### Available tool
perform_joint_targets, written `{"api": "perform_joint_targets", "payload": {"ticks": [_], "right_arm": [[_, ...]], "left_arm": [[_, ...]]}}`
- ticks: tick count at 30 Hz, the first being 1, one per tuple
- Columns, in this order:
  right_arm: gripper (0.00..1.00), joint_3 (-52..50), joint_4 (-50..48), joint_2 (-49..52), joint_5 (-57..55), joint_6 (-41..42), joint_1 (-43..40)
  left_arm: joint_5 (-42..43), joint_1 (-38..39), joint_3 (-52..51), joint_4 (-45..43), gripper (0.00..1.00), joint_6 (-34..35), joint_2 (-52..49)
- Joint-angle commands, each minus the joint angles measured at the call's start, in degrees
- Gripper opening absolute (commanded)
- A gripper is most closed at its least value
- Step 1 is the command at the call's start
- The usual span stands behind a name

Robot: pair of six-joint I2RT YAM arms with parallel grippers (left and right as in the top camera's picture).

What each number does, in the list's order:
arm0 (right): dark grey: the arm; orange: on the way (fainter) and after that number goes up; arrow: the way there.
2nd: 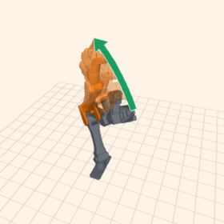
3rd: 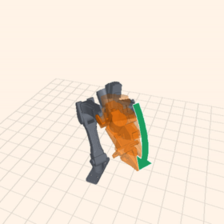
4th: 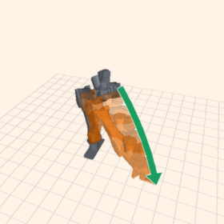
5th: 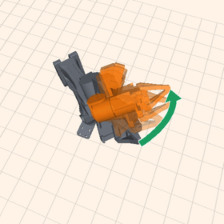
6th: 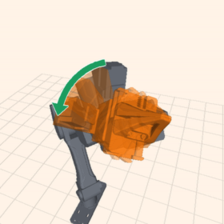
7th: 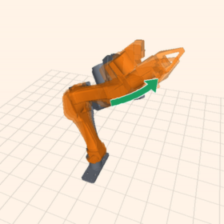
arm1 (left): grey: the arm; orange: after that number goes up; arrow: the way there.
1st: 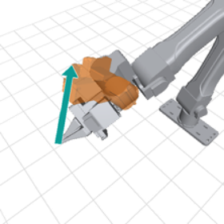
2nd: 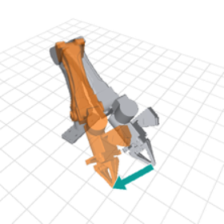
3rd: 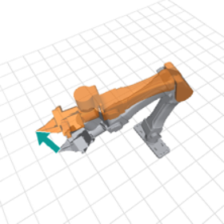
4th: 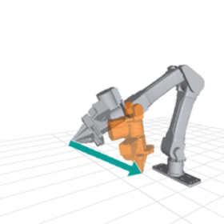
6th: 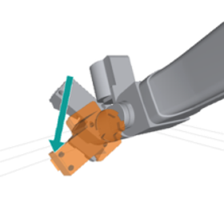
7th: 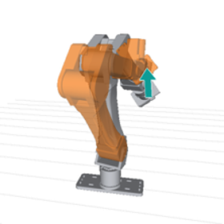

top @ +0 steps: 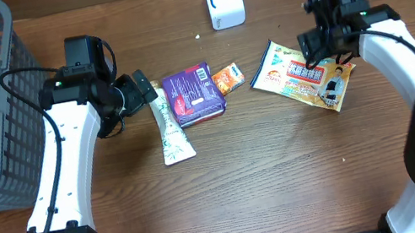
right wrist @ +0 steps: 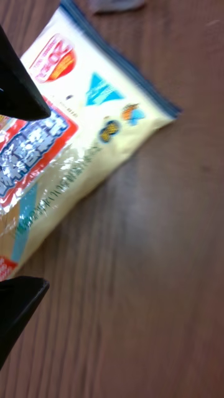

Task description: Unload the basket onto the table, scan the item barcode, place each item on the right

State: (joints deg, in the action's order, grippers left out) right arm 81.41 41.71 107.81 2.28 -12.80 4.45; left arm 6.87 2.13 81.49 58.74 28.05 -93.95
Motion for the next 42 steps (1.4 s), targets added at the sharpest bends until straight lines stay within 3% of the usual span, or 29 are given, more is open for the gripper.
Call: {"api": "perform_joint_targets", "payload": {"ticks": [1, 8, 13, 18, 22, 23, 32, 42], "right_arm": [[0.85, 0.0, 2.1, 3.0, 7.3, -11.9, 0.4], [0.89, 0.0, 3.6, 7.9, 8.0, -17.6, 1.1], [0.82, 0.0, 2.8, 11.8, 5.3, -18.4, 1.1], [0.53, 0.0, 2.2, 12.8, 5.3, -18.3, 1.1], [0.08, 0.0, 1.6, 12.8, 5.2, -15.6, 1.1], [0.04, 0.0, 1.3, 12.7, 5.3, -14.1, 1.1], [0.04, 4.0, -0.9, 12.4, 6.0, 3.4, 1.1], [0.04, 19.3, -3.8, 9.0, 11.5, 15.4, 1.1]], "left_arm": [[0.3, -0.2, 1.0, 0.0, 1.0, -1.3, -0.5], [0.2, -0.2, 1.0, -0.1, 1.0, -1.3, -0.5], [0.2, -0.2, 1.0, 0.0, 1.0, -1.3, -0.5], [0.2, -0.2, 1.0, -0.1, 1.0, -1.3, -0.5], [0.2, -0.2, 1.0, 0.0, 1.0, -1.3, -0.5], [0.2, -0.2, 1.0, 0.0, 1.0, -1.3, -0.5], [0.2, -0.2, 1.0, 0.0, 1.0, -1.3, -0.5], [0.2, -0.2, 1.0, -0.1, 1.0, -1.2, -0.5]]}}
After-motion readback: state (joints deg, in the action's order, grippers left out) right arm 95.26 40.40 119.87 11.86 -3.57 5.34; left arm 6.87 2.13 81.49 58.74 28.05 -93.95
